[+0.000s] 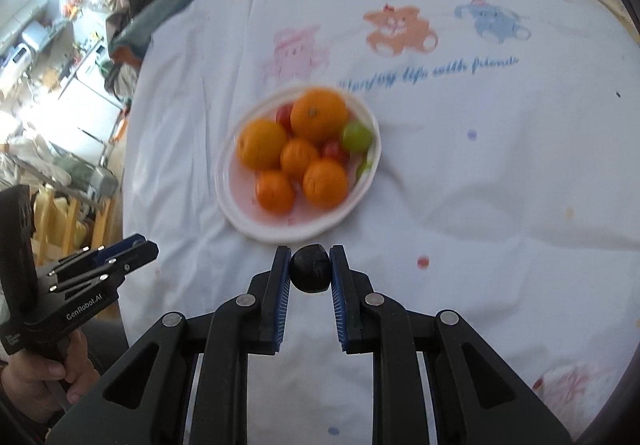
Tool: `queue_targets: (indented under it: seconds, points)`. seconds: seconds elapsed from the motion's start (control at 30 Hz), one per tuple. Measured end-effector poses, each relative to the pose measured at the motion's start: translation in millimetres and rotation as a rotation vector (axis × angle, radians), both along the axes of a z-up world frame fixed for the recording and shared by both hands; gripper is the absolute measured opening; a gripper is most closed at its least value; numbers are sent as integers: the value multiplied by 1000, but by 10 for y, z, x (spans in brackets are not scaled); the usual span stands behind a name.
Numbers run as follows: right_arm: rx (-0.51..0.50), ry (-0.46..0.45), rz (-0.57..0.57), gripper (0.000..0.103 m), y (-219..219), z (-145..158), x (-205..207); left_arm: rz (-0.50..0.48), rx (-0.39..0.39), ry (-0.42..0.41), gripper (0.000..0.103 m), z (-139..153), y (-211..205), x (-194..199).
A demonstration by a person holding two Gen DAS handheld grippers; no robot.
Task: Organize fruits
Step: 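Carry both dark plums onto the plate and open both tools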
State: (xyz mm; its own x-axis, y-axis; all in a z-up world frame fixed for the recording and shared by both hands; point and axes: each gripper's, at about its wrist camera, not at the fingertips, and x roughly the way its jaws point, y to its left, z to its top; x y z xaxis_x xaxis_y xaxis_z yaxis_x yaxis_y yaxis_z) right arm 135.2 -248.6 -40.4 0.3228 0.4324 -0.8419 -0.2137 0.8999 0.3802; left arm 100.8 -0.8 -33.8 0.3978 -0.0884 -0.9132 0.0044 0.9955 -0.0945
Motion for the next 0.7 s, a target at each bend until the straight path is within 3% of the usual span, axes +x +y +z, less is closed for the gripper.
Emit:
queue_targets:
  seconds: [0.33, 0.7]
  points:
    - [-13, -16, 40, 21, 200, 20, 629, -25, -8, -10, 19, -44, -185, 685]
    - [-32, 78, 72, 21, 404, -510, 1129, -27, -47, 85, 19, -564, -290, 1049]
